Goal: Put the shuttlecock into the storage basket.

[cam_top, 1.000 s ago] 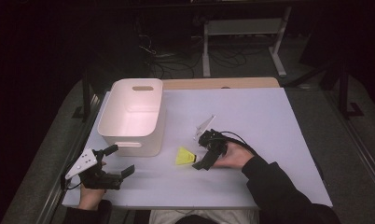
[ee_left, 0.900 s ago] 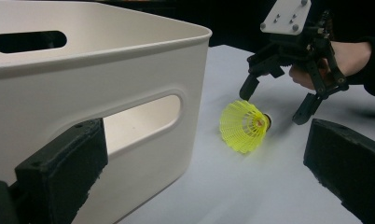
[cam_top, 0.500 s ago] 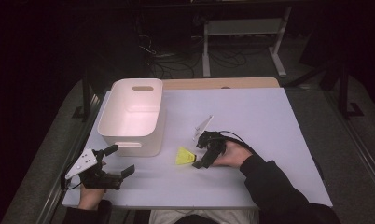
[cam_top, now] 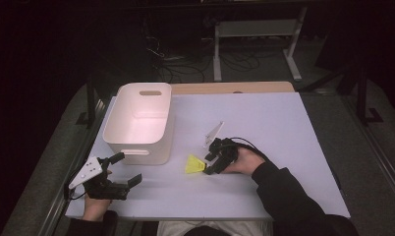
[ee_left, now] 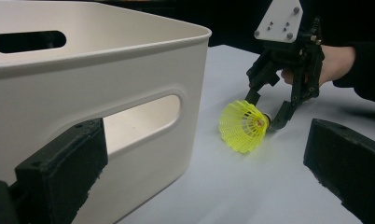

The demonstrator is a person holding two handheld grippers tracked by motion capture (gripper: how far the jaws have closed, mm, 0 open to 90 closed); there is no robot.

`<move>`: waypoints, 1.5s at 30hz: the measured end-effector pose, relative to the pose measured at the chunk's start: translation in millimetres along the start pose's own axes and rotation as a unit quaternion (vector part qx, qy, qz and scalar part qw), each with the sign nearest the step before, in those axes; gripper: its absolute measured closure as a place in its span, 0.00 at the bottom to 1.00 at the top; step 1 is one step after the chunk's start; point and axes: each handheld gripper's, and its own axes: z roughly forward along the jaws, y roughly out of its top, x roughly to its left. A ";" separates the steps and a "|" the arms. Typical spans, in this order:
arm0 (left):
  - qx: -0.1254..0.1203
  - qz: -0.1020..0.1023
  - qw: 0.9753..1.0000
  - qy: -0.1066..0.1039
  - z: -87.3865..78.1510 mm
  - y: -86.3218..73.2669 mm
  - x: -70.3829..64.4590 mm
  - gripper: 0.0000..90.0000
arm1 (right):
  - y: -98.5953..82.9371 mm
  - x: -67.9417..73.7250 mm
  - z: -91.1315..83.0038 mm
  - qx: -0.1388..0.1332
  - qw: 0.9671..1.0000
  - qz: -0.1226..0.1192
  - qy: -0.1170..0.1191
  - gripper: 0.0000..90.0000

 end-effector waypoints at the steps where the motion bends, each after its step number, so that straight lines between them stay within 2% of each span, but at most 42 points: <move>1: 0.000 0.000 1.000 0.000 0.0 0.0 0.0 0.00 | 0.0 -0.1 0.4 0.000 1.000 -0.002 0.001 0.49; 11: 0.000 0.000 1.000 0.000 -0.1 0.0 0.0 0.00 | 2.4 -0.7 3.8 0.006 1.000 -0.016 0.016 0.69; 24: 0.000 0.000 1.000 -0.001 0.1 0.0 0.0 0.00 | 2.2 -2.0 -4.8 -0.003 1.000 0.000 0.010 0.70; 42: 0.000 0.000 1.000 -0.001 0.1 -0.1 -0.1 0.00 | 11.4 0.8 -25.8 -0.013 1.000 -0.004 -0.001 0.70; 45: 0.001 0.000 1.000 -0.001 0.1 0.0 -0.1 0.00 | 14.1 0.7 -31.5 -0.022 1.000 -0.003 -0.004 0.70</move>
